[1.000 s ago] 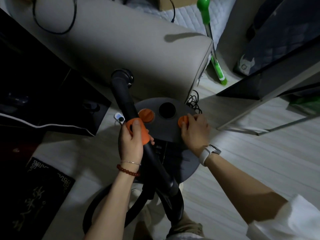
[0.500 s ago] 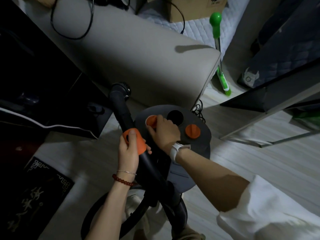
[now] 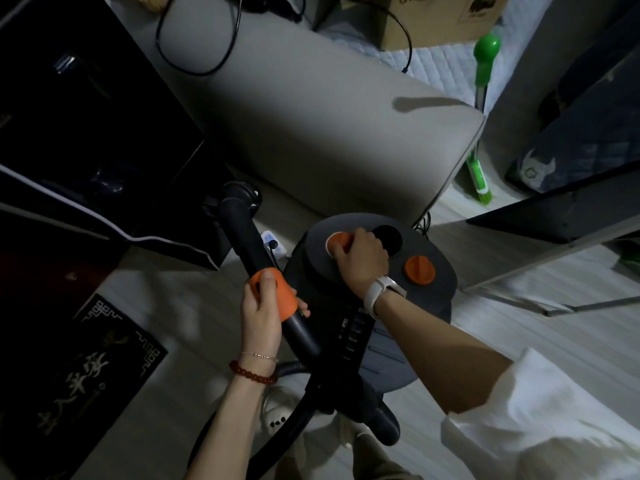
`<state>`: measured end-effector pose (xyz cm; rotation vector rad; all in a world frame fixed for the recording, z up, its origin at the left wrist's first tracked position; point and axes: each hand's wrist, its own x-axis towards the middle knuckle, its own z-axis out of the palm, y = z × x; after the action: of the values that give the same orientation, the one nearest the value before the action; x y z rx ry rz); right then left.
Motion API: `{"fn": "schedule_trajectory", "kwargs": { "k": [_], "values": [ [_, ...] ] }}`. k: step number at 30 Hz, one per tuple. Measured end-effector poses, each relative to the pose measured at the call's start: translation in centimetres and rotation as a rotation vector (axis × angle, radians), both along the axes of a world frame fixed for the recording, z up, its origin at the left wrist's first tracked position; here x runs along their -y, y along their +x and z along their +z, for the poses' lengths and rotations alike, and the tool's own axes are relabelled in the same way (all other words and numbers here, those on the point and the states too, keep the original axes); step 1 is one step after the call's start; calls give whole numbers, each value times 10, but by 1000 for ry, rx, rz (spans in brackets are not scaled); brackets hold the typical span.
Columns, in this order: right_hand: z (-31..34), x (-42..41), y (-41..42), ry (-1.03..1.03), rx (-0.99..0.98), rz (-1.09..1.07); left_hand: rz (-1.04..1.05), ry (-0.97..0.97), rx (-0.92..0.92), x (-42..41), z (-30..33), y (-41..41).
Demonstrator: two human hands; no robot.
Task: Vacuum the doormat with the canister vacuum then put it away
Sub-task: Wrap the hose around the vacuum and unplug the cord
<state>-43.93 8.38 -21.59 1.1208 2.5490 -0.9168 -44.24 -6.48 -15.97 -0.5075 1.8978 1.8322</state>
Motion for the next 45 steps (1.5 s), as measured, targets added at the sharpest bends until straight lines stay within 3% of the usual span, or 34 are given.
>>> {"fn": "schedule_trajectory", "kwargs": {
  "k": [5, 7, 10, 13, 21, 24, 26, 28, 30, 32, 35, 39, 45],
  "values": [
    [-1, -5, 6, -6, -5, 134, 4, 44, -13, 6, 4, -4],
    [5, 0, 23, -53, -98, 123, 31, 111, 19, 8, 9, -5],
    [22, 25, 78, -265, -344, 149, 87, 256, 107, 12, 13, -5],
    [38, 54, 138, -463, -240, 278, 124, 351, 165, 13, 16, -2],
    [42, 61, 198, -349, -118, 156, 52, 459, 279, 17, 14, 11],
    [56, 62, 214, -171, -109, 180, 15, 457, 355, 16, 20, 18],
    [69, 58, 226, -21, -90, 183, -59, 312, 351, 12, 32, 22],
    [85, 48, 234, 110, -92, 179, -258, -80, 132, 8, 42, 25],
    [103, 35, 236, 203, -109, 191, -608, -463, -453, 12, 50, 31],
    [120, 25, 233, 261, -157, 225, -1037, -525, -1039, 7, 60, 41],
    [136, 15, 227, 295, -252, 259, -1411, -575, -1475, -18, 70, 44],
    [133, 10, 238, 236, -312, 198, -1531, -502, -1491, -32, 82, 38],
    [93, -26, 262, 150, -337, -18, -1251, -599, -1173, -5, 95, 32]
  ]
}}
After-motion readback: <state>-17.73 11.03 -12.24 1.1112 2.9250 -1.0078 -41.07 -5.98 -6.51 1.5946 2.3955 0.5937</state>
